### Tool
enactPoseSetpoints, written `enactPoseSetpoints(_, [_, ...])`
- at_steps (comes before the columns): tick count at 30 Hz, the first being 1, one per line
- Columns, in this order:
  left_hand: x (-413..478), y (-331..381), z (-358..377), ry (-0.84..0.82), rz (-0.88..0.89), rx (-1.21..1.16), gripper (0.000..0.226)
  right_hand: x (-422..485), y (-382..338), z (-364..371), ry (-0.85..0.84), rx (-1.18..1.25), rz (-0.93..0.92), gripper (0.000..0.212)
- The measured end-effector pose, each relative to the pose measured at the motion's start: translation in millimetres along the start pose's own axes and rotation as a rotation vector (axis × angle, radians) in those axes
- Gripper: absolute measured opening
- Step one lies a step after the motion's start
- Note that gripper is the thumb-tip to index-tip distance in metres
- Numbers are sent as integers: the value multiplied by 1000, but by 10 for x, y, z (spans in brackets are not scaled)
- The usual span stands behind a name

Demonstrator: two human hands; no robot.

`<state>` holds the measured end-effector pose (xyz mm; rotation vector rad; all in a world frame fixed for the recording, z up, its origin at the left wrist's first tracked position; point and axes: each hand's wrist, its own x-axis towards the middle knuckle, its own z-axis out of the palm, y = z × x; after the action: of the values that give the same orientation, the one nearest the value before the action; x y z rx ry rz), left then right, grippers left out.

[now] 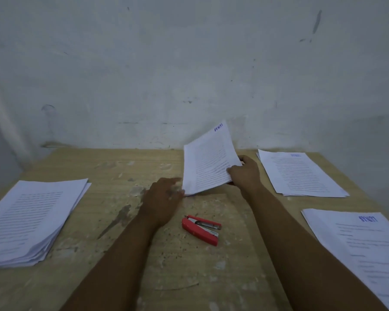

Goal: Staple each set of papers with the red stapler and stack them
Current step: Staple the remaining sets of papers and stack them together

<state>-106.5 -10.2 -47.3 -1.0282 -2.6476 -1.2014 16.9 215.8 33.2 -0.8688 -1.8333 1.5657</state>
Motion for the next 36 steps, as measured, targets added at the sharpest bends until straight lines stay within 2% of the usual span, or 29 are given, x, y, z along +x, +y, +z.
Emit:
enactPoseSetpoints(5, [18, 331, -338, 59, -371, -588, 71, -534, 3, -210, 37, 96, -167, 28])
enactPoseSetpoints(7, [26, 459, -583, 74, -381, -728, 76, -781, 40, -250, 17, 152, -176, 27])
enactPoseSetpoints(8, [5, 519, -698, 85, -347, -756, 72, -904, 63, -244, 3, 177, -173, 27])
enactPoseSetpoints(11, [-201, 722, -970, 168, -219, -656, 31, -1288, 128, -190, -60, 198, -176, 25])
enactPoseSetpoints(13, [-407, 824, -1054, 250, -189, -608, 14, -1497, 162, -162, -120, 153, -187, 28])
enactPoseSetpoints(17, [-882, 918, -1073, 333, -210, -628, 14, -1786, 170, -147, -208, 25, -230, 34])
enactPoseSetpoints(21, [-1243, 848, -1009, 394, -205, -659, 11, -1962, 163, -150, -208, -2, -265, 39])
enactPoseSetpoints(24, [-1383, 843, -1014, 386, -170, -669, 10, -2065, 175, -154, -185, 0, -281, 45])
enactPoseSetpoints(30, [-1539, 939, -1048, 306, -183, -693, 18, -2129, 128, -141, -120, 46, -275, 21])
enactPoseSetpoints(36, [-1583, 1048, -1008, 342, -190, -685, 20, -2256, 95, -69, -125, 107, -297, 34])
